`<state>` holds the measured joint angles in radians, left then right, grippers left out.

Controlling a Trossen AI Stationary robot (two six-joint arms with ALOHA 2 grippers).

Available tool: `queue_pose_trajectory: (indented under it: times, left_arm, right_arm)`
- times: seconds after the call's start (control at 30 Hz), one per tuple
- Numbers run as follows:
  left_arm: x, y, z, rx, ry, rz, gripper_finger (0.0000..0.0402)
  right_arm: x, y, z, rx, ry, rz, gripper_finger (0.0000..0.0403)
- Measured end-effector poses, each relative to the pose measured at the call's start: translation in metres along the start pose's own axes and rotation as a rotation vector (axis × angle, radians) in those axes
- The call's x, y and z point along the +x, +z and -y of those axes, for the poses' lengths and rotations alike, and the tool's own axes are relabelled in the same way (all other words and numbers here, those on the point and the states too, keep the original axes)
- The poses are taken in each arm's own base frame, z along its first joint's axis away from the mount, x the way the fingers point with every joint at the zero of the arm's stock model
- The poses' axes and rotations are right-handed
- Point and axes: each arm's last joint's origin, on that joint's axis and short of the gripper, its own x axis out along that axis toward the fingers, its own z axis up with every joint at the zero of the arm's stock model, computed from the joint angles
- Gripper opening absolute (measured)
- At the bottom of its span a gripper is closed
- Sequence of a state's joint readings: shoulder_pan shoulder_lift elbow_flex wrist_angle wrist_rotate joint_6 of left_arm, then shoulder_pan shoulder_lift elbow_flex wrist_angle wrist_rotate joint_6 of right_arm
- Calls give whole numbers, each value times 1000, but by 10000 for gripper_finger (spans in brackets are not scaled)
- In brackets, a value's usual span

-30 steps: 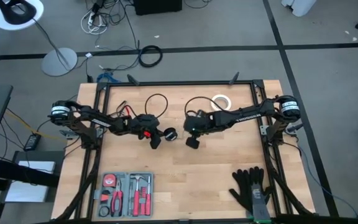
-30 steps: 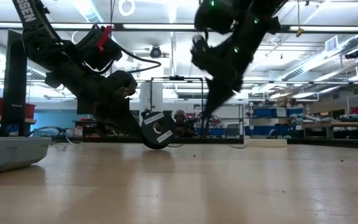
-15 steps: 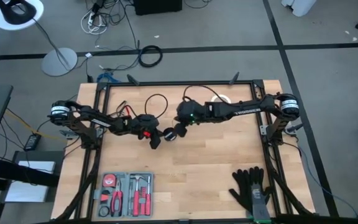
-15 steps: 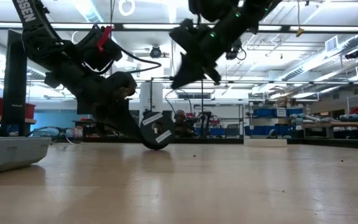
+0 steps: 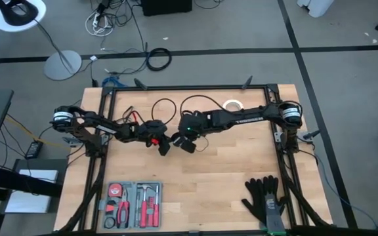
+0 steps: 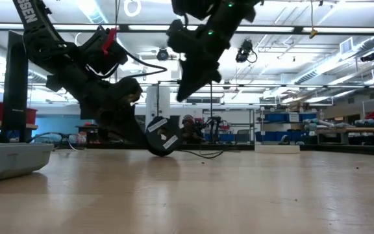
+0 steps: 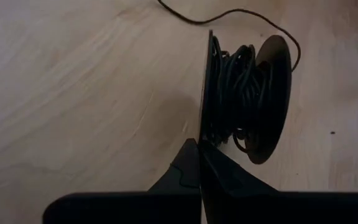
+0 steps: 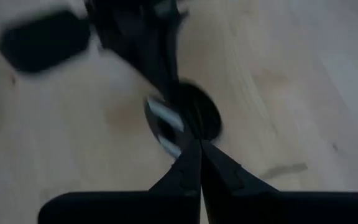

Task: Coil cords
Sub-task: Coil the black wire on the black spool

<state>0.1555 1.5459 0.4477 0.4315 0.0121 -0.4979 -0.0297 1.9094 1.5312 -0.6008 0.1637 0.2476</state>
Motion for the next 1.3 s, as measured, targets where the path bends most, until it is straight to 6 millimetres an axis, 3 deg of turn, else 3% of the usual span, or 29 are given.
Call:
queue_pose_trajectory:
  times: [0.17,0.37,0.7,0.83,1.1,1.3]
  left_arm:
    - [0,0,0,20,-10,-8,0]
    - [0,-1,0,39,-15,-11,0]
    - [0,0,1,47,-19,-4,0]
    - [0,0,1,48,-19,-4,0]
    - [0,0,1,48,-20,-3,0]
    - [0,0,1,47,-21,-1,0]
  right_arm:
    - [-19,-13,2,-54,-1,-28,6]
    - [-28,-42,2,-70,22,1,5]
    - [-2,-109,7,-248,1,-179,30]
    - [0,-114,7,-272,1,-187,50]
    - [6,-107,4,-519,39,-107,92]
    - [22,-105,0,-574,46,-66,111]
